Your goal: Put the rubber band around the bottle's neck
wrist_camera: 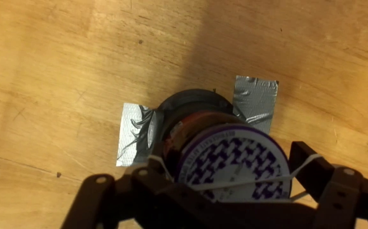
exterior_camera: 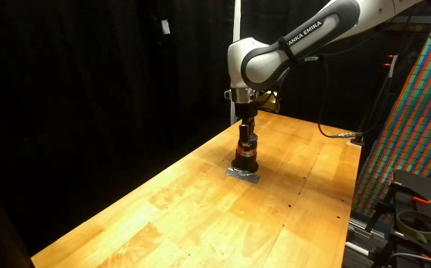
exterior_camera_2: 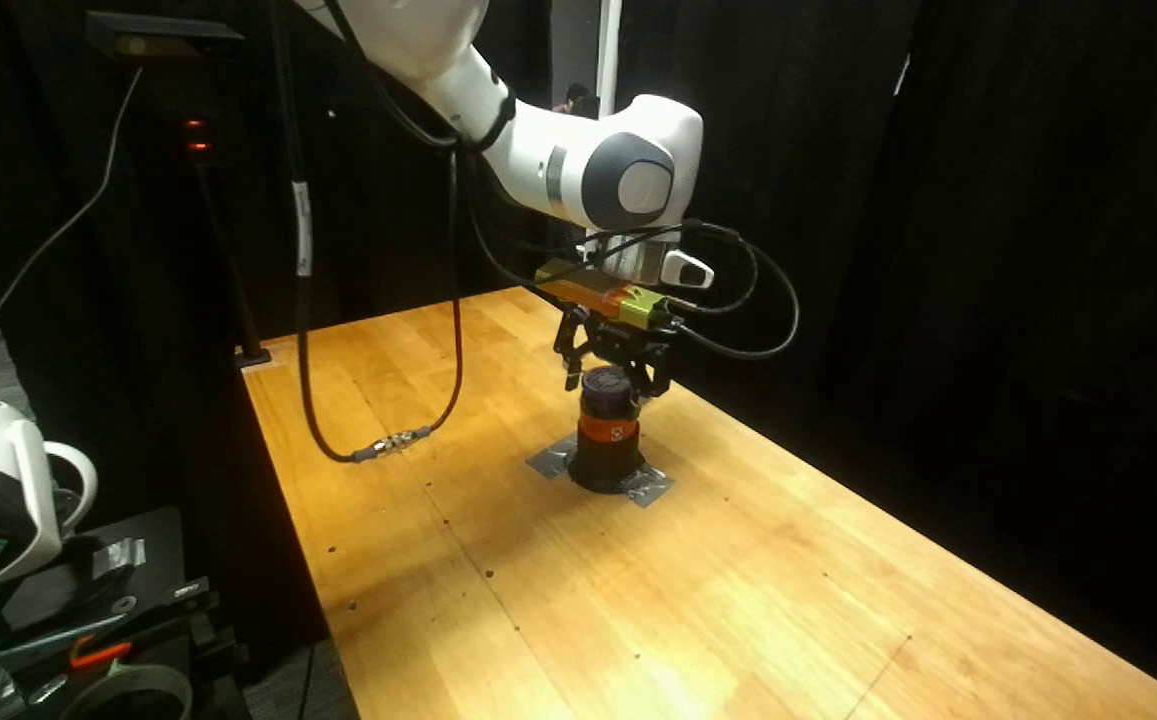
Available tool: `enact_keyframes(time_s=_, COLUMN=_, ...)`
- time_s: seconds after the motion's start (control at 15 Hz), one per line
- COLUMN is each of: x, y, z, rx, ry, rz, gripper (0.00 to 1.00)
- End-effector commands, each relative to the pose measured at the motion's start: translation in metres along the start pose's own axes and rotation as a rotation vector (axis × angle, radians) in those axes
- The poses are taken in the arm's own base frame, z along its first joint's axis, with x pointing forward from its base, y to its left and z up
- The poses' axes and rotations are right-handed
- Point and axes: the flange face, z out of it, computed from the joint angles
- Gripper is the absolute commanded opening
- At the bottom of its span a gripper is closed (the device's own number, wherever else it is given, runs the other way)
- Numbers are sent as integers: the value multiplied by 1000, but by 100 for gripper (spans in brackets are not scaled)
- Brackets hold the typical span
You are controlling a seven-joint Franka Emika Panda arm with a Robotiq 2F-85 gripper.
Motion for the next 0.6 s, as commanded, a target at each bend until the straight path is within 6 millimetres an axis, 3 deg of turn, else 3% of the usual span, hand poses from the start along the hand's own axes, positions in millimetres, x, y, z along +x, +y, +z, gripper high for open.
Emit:
enact_keyframes(time_s=0.0, x=-18, y=-20, z=3, rx=-5, ry=-97, rz=-10, gripper=100)
enact_keyframes(time_s=0.2, x=-29, y=-25, z=5, rx=-16, ry=-111, rz=-7, gripper=100)
enact_keyframes(time_s=0.53, x=-71, y=-41, z=10, rx=-28, ry=-83, rz=14, gripper=100)
